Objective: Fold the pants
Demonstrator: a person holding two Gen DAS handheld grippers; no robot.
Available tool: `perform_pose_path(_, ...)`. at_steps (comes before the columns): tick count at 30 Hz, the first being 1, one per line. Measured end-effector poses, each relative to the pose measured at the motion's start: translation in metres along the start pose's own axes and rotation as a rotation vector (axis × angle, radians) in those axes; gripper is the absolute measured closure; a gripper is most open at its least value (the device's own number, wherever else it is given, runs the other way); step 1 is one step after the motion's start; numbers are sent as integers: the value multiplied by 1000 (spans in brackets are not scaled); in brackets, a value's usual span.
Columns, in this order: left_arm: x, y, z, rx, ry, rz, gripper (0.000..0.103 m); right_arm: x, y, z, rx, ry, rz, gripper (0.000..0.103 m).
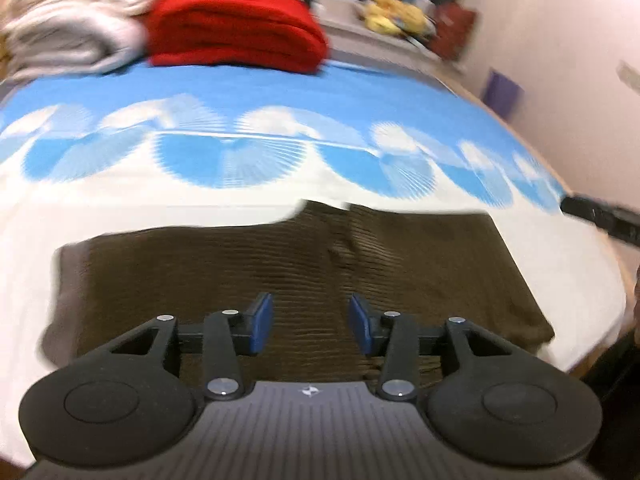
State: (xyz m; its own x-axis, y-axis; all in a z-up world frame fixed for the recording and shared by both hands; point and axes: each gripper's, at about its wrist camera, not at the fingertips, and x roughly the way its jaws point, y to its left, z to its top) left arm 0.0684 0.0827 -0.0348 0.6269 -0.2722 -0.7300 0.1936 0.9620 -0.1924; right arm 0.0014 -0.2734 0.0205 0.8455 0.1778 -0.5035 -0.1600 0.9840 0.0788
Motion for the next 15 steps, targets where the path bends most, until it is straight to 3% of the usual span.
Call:
perform_pose_path(3, -13, 31, -9, -54, -10, 85, 52, 17, 1, -3, 5, -8, 22, 52)
perform_pose_path(6, -15, 73, -18, -139, 13, 194, 52, 44, 7, -20, 81, 83, 12, 52)
perform_pose_path(10, -17, 129, -17, -348, 20, 202, 47, 57, 26, -21, 133, 104, 53, 52)
perform_pose_path(15, -13, 161, -24, -451, 60, 265, 44, 68, 37, -25, 122, 143, 45, 52)
